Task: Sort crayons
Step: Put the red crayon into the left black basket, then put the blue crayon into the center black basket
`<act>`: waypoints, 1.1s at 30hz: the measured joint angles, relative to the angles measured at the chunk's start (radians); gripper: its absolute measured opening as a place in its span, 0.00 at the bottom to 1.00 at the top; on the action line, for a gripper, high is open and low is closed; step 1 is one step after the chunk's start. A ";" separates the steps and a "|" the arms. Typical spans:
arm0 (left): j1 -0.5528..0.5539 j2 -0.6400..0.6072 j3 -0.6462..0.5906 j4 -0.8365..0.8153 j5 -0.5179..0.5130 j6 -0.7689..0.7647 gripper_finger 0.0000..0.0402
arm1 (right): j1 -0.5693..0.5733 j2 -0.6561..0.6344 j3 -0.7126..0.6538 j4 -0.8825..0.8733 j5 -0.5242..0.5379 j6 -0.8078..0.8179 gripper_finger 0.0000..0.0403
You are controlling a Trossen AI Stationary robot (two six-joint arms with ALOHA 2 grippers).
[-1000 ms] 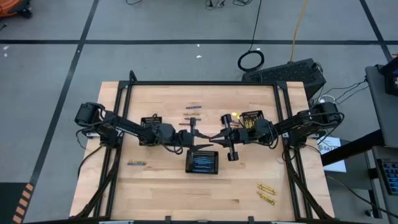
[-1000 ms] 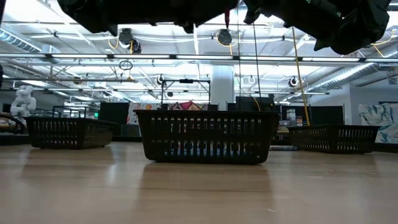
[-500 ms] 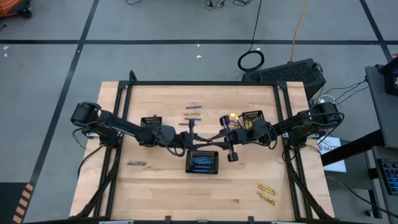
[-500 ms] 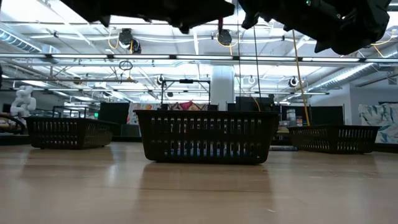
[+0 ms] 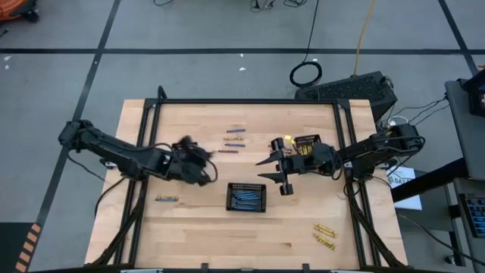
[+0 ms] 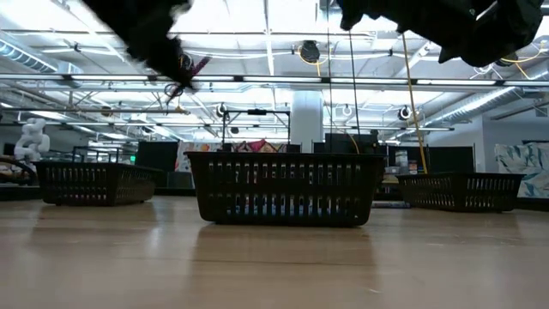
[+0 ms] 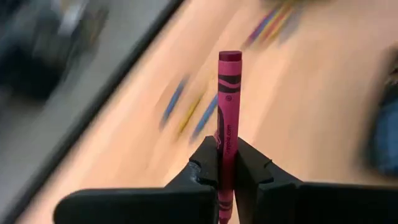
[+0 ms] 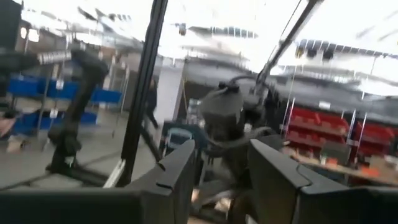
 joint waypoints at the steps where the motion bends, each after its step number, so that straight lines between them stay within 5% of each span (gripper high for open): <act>1: 0.002 -0.010 0.000 -0.119 -0.006 -0.117 0.03 | 0.000 0.000 0.000 -0.023 0.011 0.000 0.33; 5: 0.013 -0.021 -0.032 -0.458 -0.007 -0.552 0.03 | 0.000 0.000 0.000 -0.074 0.049 0.006 0.31; 11: 0.050 -0.020 -0.160 -0.488 0.093 -0.801 0.03 | 0.000 0.000 0.000 -0.082 0.048 0.008 0.31; 20: 0.172 -0.020 -0.256 -0.355 0.193 -0.802 0.05 | 0.000 0.000 0.000 -0.088 0.049 0.009 0.31; 33: 0.217 -0.062 -0.241 -0.370 0.221 -0.669 0.33 | 0.000 0.000 -0.001 -0.093 0.049 0.009 0.31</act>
